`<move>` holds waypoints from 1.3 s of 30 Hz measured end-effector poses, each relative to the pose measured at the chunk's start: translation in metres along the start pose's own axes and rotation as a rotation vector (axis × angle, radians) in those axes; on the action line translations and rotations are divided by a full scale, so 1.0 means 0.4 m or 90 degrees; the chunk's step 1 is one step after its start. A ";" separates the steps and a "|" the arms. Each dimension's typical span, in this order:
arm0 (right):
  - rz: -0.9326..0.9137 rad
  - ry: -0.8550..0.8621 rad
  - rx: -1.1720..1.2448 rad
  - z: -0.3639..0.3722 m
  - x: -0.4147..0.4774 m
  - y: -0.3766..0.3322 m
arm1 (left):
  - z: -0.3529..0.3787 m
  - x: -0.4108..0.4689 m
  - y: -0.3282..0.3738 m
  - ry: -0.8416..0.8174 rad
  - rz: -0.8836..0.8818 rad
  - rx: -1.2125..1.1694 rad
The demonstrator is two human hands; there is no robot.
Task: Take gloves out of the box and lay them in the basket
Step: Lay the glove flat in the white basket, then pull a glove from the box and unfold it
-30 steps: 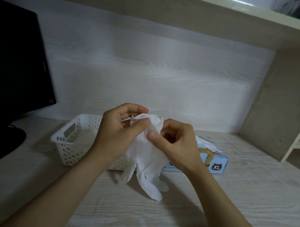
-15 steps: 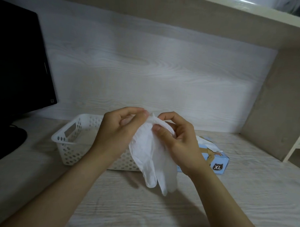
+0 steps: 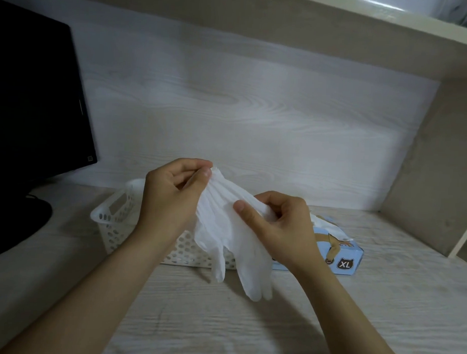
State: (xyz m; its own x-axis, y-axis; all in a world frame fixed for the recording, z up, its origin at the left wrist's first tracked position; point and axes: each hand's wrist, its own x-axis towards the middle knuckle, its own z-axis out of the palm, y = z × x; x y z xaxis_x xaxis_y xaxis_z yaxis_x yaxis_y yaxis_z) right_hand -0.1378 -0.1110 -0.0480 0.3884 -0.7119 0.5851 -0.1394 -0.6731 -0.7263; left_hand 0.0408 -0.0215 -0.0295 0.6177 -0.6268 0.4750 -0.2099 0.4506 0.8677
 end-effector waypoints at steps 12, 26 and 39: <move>0.011 0.002 0.179 -0.005 0.003 0.005 | 0.000 0.018 -0.023 0.045 0.056 0.118; 0.029 0.106 0.027 0.010 0.010 0.016 | -0.022 0.026 -0.024 0.028 0.154 0.256; -0.058 0.045 -0.295 0.057 0.170 0.004 | -0.060 0.172 0.009 -0.073 0.039 0.516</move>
State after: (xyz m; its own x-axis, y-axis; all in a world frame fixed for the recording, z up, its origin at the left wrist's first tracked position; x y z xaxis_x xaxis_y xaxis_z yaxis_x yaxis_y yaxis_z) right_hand -0.0907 -0.1559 -0.0174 0.3573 -0.6475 0.6732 -0.5055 -0.7401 -0.4436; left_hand 0.1007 -0.0476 0.0028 0.5152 -0.6972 0.4984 -0.7503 -0.0859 0.6555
